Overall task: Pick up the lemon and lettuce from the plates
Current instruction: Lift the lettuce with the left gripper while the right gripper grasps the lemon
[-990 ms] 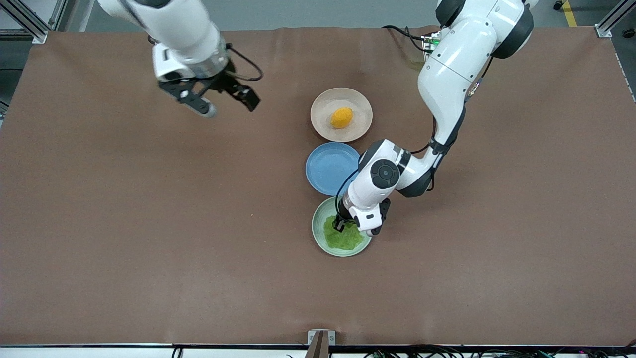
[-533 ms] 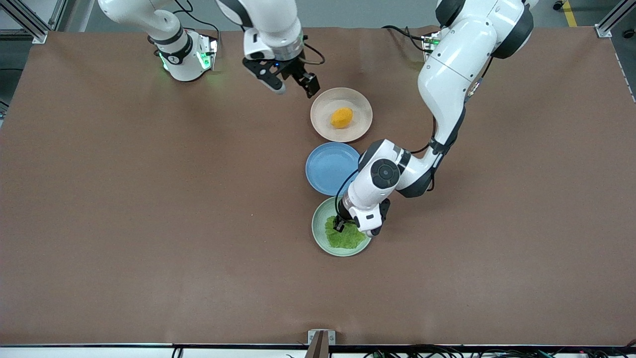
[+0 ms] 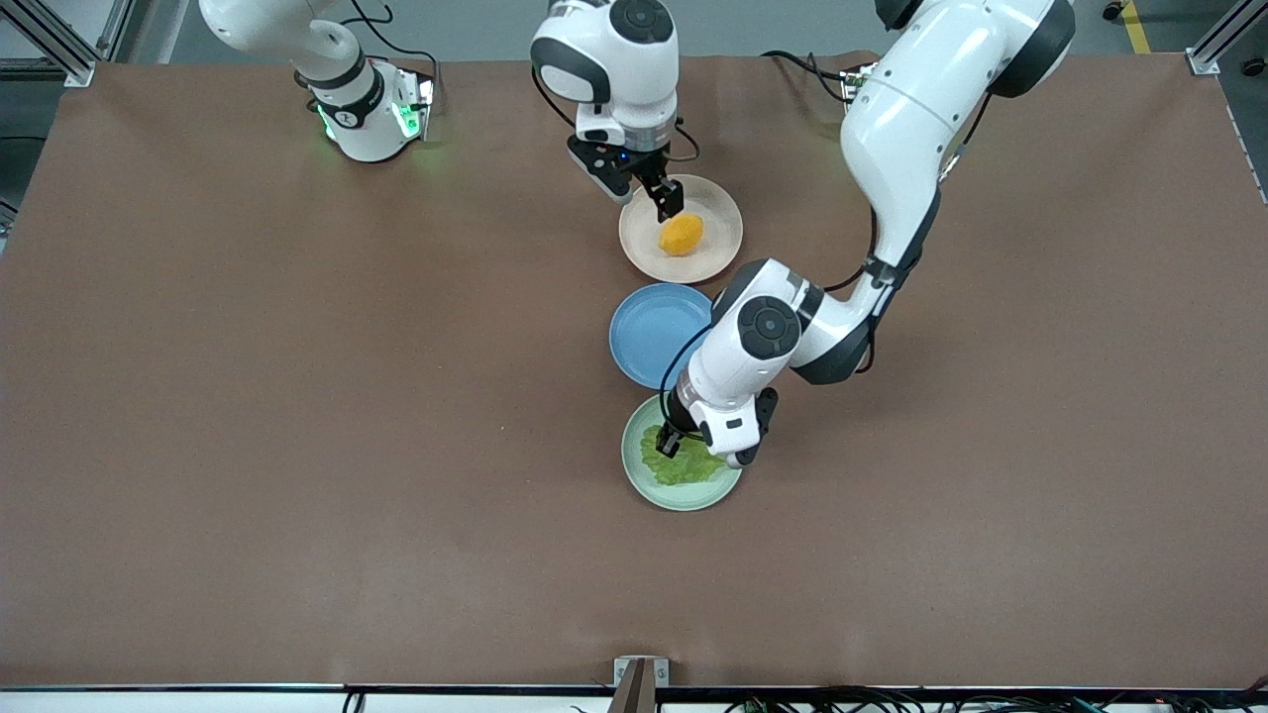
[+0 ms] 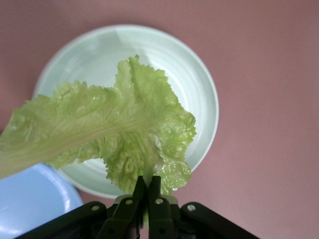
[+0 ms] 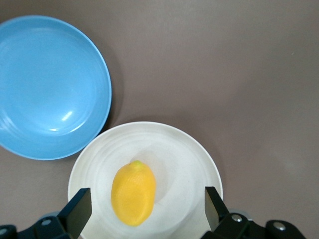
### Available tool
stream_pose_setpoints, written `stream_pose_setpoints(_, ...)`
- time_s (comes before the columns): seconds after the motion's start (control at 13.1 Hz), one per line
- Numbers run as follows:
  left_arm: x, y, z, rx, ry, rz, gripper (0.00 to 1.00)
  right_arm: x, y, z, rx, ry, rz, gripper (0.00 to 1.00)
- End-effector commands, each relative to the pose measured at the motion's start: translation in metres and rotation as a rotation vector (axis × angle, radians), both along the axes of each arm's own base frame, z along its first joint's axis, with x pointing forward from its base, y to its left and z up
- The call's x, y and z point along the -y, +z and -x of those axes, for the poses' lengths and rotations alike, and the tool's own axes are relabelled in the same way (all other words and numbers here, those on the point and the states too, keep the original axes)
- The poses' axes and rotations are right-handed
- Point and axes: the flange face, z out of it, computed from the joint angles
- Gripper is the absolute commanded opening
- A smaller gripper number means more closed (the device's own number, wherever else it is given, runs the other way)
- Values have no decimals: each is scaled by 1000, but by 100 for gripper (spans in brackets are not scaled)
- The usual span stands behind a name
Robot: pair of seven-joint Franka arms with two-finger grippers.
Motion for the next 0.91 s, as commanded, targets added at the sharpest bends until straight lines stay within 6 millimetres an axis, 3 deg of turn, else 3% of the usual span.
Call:
stream_pose_setpoints(0.0, -45, 62, -3, -39, -36, -56, 0, -24, -19, -12, 3, -23, -8, 100)
stream_pose_setpoints(0.15, -86, 81, 0, -50, -92, -91, 0, -36, -38, -6, -1, -18, -14, 100)
stream_pose_setpoints(0.38, -163, 80, 22, -67, -160, -146, 0, -49, -67, -3, 52, -46, 5, 99)
stream_pose_setpoints(0.61, -222, 62, 50, -47, -152, -173, 0, -55, -85, -3, 63, -54, 19, 98)
stream_pose_setpoints(0.84, -249, 23, 81, 8, -148, -181, 0, -61, -96, -3, 56, -55, 21, 98)
